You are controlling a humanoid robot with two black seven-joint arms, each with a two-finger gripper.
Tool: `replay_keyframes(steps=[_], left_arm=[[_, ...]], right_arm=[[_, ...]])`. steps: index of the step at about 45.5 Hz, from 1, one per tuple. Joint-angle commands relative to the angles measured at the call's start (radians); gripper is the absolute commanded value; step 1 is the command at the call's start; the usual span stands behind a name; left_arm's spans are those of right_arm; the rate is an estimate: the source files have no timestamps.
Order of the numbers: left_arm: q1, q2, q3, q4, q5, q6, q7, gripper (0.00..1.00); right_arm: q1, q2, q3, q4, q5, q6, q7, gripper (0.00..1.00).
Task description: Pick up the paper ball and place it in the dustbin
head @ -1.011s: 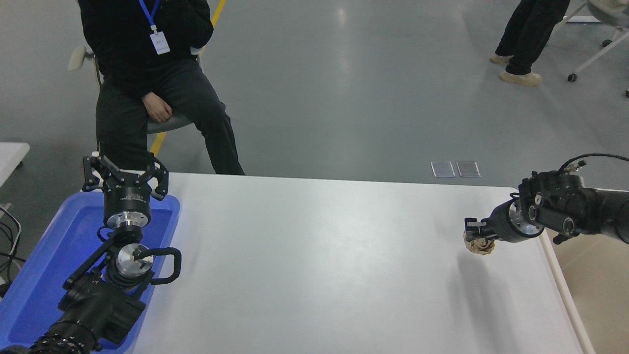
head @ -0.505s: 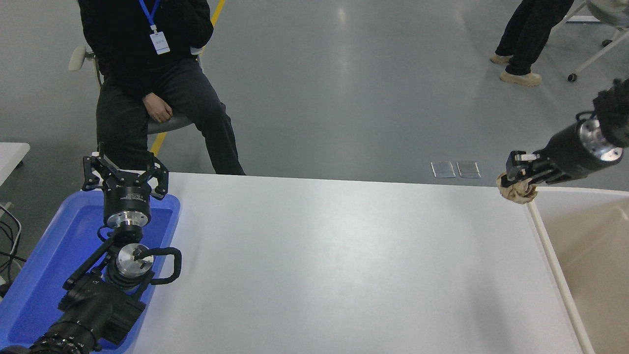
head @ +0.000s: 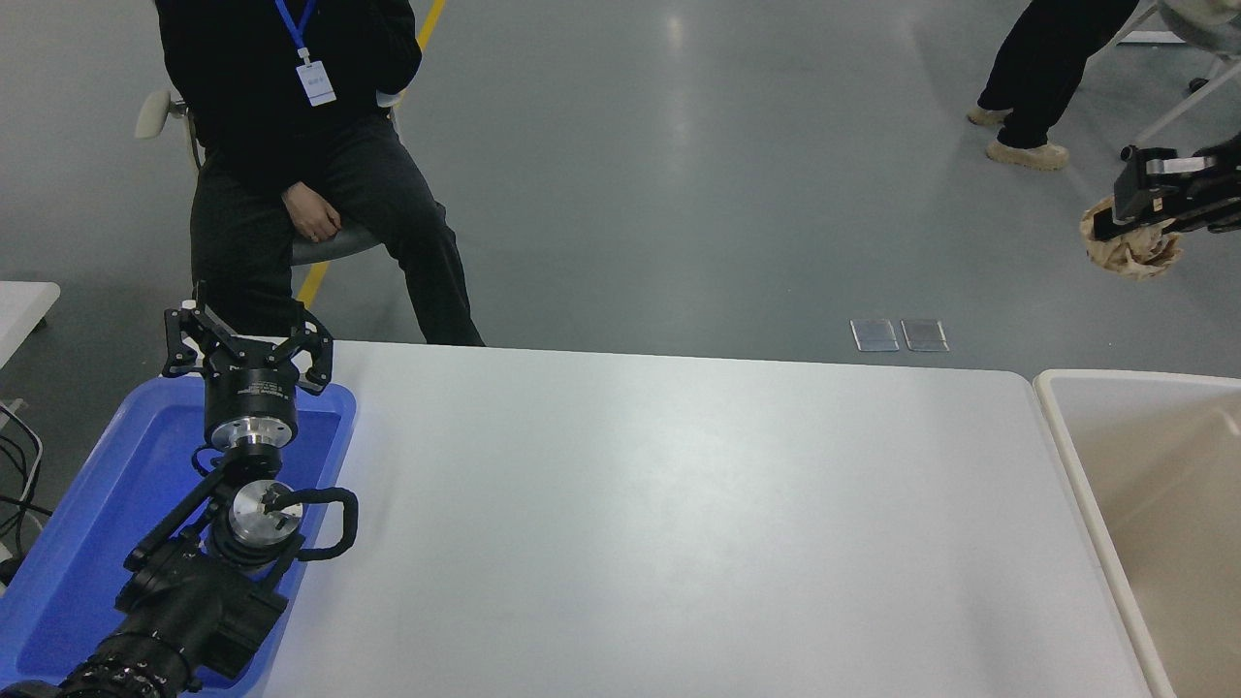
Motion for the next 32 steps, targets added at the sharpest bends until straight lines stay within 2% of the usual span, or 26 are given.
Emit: replay_keyframes(steps=[1, 9, 15, 16, 17, 23, 32], left_arm=[[0.0, 0.0, 0.0, 0.0, 0.0, 0.0, 0.0, 0.99], [0.0, 0.0, 0.0, 0.0, 0.0, 0.0, 0.0, 0.99], [0.0, 0.0, 0.0, 0.0, 0.0, 0.0, 0.0, 0.99], [0.0, 0.0, 0.0, 0.0, 0.0, 0.0, 0.0, 0.99], [0.0, 0.0, 0.0, 0.0, 0.0, 0.002, 0.0, 0.99], [0.0, 0.0, 0.0, 0.0, 0.0, 0.0, 0.0, 0.99], [0.0, 0.0, 0.0, 0.0, 0.0, 0.0, 0.0, 0.99]], right_arm=[[-0.009, -0.17, -0.001, -0.141, 0.042, 0.002, -0.011, 0.0], [-0.189, -0.229, -0.001, -0.308, 0.172, -0.209, -0.026, 0.0], [-0.407, -0.216, 0.007, -0.371, 0.376, -0.456, -0.027, 0.0], [-0.442, -0.209, 0.013, -0.375, 0.42, -0.497, -0.027, 0.0], [-0.526, -0.184, 0.034, -0.389, 0.526, -0.596, -0.027, 0.0], [-0.735, -0.112, 0.126, -0.444, 0.778, -0.784, -0.029, 0.0], [-1.068, 0.053, 0.359, -0.639, 0.971, -0.932, -0.029, 0.0]])
